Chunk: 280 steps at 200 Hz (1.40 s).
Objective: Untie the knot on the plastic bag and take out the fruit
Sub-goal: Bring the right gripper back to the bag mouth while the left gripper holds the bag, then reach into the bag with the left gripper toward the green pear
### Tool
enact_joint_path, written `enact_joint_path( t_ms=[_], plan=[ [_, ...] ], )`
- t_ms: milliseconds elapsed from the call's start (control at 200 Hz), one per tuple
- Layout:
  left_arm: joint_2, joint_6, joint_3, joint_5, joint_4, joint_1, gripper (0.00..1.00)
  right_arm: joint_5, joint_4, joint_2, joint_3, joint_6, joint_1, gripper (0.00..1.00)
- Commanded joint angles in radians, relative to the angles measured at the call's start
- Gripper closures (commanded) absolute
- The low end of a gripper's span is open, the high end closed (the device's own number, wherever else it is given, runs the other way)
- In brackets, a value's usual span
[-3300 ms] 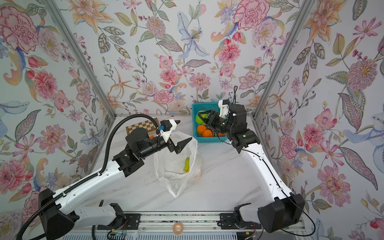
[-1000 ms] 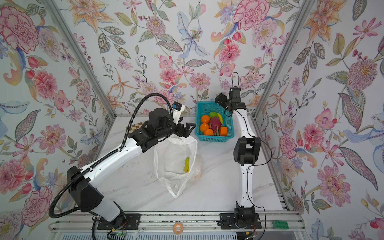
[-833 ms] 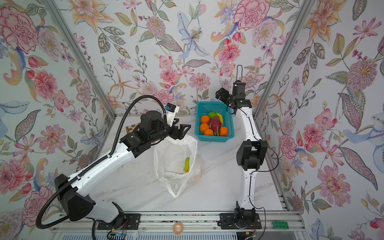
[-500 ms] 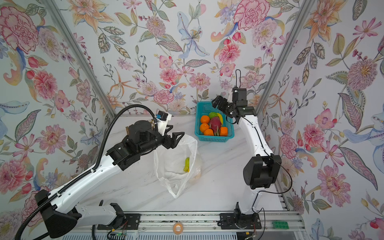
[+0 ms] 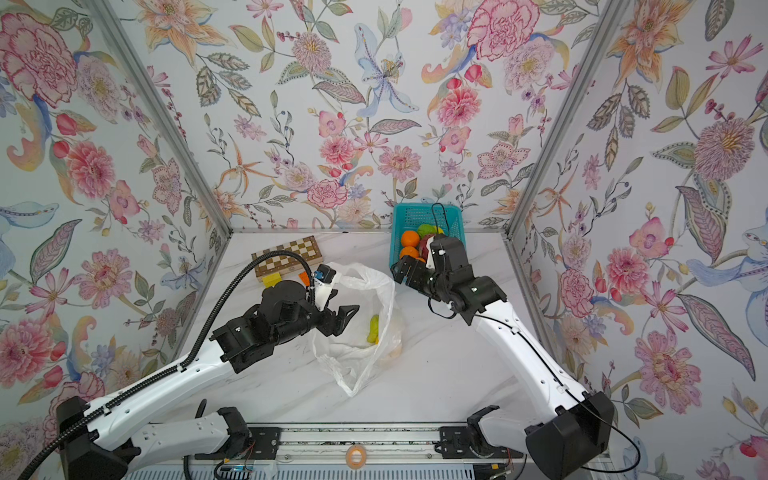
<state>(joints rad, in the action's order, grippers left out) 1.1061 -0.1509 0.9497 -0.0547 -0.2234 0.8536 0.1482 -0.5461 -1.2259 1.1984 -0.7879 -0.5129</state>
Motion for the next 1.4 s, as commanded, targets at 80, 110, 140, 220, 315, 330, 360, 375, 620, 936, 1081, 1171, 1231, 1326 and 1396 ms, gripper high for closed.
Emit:
enact_joint_path(
  t_ms=[80, 110, 140, 220, 315, 330, 360, 375, 620, 936, 1081, 1171, 1231, 1326, 1396],
  plan=[
    [-0.035, -0.026, -0.100, 0.012, 0.052, 0.012, 0.22, -0.103, 0.006, 0.096, -0.129, -0.151, -0.156, 0.01],
    [-0.036, -0.030, -0.115, 0.009, 0.064, 0.012, 0.22, -0.106, 0.007, 0.109, -0.146, -0.165, -0.173, 0.01],
    [-0.035, -0.034, -0.127, 0.006, 0.075, 0.012, 0.22, -0.105, 0.006, 0.117, -0.160, -0.179, -0.186, 0.01],
    [-0.025, -0.043, -0.150, -0.013, 0.091, 0.012, 0.22, -0.099, 0.007, 0.130, -0.188, -0.203, -0.218, 0.01],
    [-0.003, -0.058, -0.173, -0.043, 0.108, 0.015, 0.22, -0.091, 0.007, 0.130, -0.203, -0.213, -0.251, 0.01],
    [-0.001, -0.061, -0.177, -0.045, 0.111, 0.018, 0.22, -0.088, 0.006, 0.129, -0.203, -0.213, -0.256, 0.01],
    [0.004, -0.066, -0.185, -0.052, 0.121, 0.020, 0.22, -0.083, 0.006, 0.124, -0.204, -0.212, -0.262, 0.01],
    [0.007, -0.071, -0.190, -0.056, 0.126, 0.021, 0.22, -0.080, 0.006, 0.121, -0.204, -0.210, -0.265, 0.01],
    [0.042, -0.116, -0.249, -0.094, 0.227, 0.028, 0.23, -0.121, -0.041, 0.025, -0.196, -0.162, -0.281, 0.18],
    [0.089, -0.126, -0.267, -0.116, 0.248, 0.043, 0.22, -0.194, -0.251, -0.023, -0.235, -0.099, -0.286, 0.78],
    [0.125, -0.127, -0.312, -0.131, 0.281, 0.044, 0.22, -0.178, -0.292, -0.010, -0.320, -0.105, -0.294, 0.88],
    [0.134, -0.144, -0.370, -0.121, 0.340, 0.044, 0.22, -0.169, -0.301, -0.013, -0.354, -0.105, -0.305, 0.92],
    [0.136, -0.155, -0.403, -0.105, 0.376, 0.044, 0.23, -0.170, -0.305, -0.014, -0.369, -0.106, -0.315, 0.93],
    [0.150, -0.156, -0.422, -0.098, 0.396, 0.044, 0.23, -0.170, -0.305, -0.013, -0.388, -0.109, -0.323, 0.93],
    [0.152, -0.154, -0.415, -0.098, 0.402, 0.044, 0.23, -0.169, -0.304, -0.007, -0.383, -0.108, -0.329, 0.93]
  ],
)
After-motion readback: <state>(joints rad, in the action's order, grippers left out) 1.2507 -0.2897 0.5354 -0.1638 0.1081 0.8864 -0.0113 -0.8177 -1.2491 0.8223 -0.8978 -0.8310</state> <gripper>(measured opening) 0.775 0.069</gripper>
